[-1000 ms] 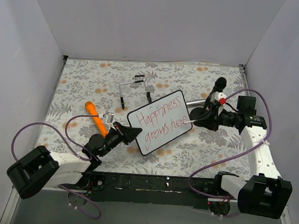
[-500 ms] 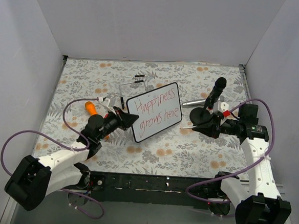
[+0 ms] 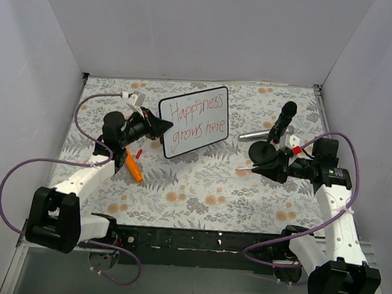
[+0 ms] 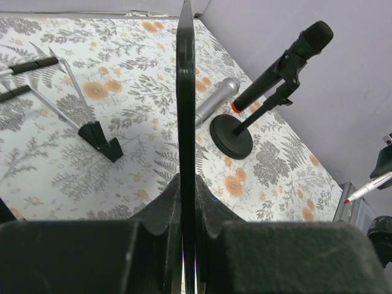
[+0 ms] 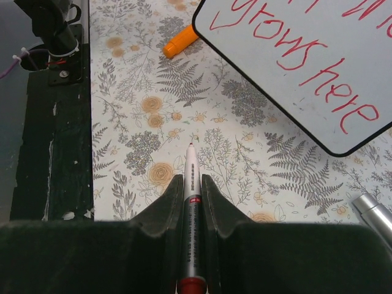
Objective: Write a sentence on the whiteboard
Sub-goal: Put down the whiteboard on the whiteboard stand.
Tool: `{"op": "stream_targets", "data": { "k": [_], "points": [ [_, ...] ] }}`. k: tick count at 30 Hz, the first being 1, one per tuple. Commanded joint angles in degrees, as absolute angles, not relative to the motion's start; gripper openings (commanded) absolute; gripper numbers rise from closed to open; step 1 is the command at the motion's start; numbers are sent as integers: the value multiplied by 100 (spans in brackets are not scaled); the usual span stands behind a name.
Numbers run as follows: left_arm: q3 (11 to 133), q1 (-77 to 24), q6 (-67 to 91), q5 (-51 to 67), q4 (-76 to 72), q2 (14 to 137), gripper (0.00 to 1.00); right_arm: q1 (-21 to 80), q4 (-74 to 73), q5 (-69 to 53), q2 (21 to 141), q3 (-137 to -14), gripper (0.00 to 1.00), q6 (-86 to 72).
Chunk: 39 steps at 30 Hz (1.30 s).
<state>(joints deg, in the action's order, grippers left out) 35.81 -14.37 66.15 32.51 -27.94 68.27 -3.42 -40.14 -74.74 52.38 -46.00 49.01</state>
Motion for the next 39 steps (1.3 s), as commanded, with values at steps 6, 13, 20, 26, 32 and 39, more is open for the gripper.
{"op": "stream_targets", "data": {
  "k": [6, 13, 20, 26, 32, 39],
  "points": [
    [5027, -370, 6354, 5193, -2953, 7794, 0, -378, -3718, -7471, 5150, -4518, 1, 4702],
    [5668, 368, 6433, 5949, -3304, 8585, 0, -378, -3604, -7462, 5194, -4456, 1, 4597],
    [6029, 615, 6882, 6284, -4227, 9376, 0, -378, -3533, -7436, 5300, -4421, 1, 4544],
    [6302, 773, 7188, 6591, -4797, 9957, 0, -369, -3516, -7436, 5440, -4395, 1, 4535],
    [6398, 1019, 8014, 6785, -6072, 10634, 0, -360, -3489, -7418, 5528, -4386, 1, 4518],
    [6846, 1160, 8385, 6829, -6583, 11293, 0, -343, -3454, -7392, 5642, -4377, 1, 4491]
  ]
}}
